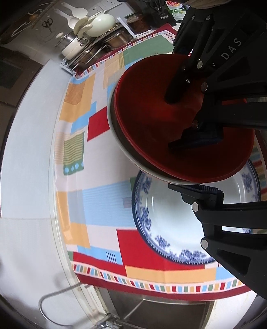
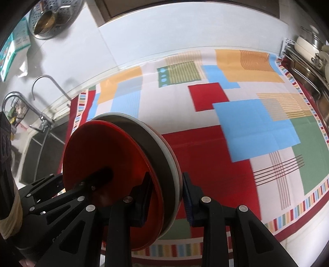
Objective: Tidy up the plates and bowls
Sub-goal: 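Carry the stacked bowls onto the blue-and-white plate with both grippers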
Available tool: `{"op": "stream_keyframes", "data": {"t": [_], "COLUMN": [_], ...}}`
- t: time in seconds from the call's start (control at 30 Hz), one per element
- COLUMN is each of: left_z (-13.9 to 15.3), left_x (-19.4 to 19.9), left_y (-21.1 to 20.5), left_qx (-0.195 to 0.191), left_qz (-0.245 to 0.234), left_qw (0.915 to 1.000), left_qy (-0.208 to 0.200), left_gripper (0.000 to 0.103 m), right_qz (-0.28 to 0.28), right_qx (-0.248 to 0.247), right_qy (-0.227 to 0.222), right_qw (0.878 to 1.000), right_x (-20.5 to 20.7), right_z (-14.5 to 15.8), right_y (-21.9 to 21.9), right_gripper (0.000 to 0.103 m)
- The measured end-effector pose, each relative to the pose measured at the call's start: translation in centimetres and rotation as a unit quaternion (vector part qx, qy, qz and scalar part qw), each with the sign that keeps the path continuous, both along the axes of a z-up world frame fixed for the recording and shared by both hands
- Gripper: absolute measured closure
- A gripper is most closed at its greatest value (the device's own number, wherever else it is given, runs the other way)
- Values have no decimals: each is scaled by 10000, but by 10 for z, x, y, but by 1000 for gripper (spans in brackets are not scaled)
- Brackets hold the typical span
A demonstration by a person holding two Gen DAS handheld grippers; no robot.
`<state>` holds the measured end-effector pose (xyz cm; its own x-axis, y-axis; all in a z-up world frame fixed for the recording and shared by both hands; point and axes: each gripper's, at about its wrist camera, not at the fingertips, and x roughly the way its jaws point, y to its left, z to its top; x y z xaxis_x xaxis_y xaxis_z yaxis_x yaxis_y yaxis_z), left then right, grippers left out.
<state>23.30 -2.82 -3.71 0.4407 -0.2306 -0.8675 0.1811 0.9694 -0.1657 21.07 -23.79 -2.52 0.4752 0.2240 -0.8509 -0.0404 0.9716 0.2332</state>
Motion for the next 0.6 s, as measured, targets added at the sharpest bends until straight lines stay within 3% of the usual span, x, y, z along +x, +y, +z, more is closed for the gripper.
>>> {"op": "stream_keyframes", "data": {"t": [0.6], "left_z": [-6], "left_x": [-17], "left_y": [70], "left_qx": [28], "left_qz": [411], "left_qw": [9991], "left_qy": [64], "left_gripper": [72], "right_qz": [361], "right_qx": [59], "right_qy": [53], "right_qw": [9993], "right_x": [-9], "right_z": [-1], "right_y": [73], "right_gripper": [74]}}
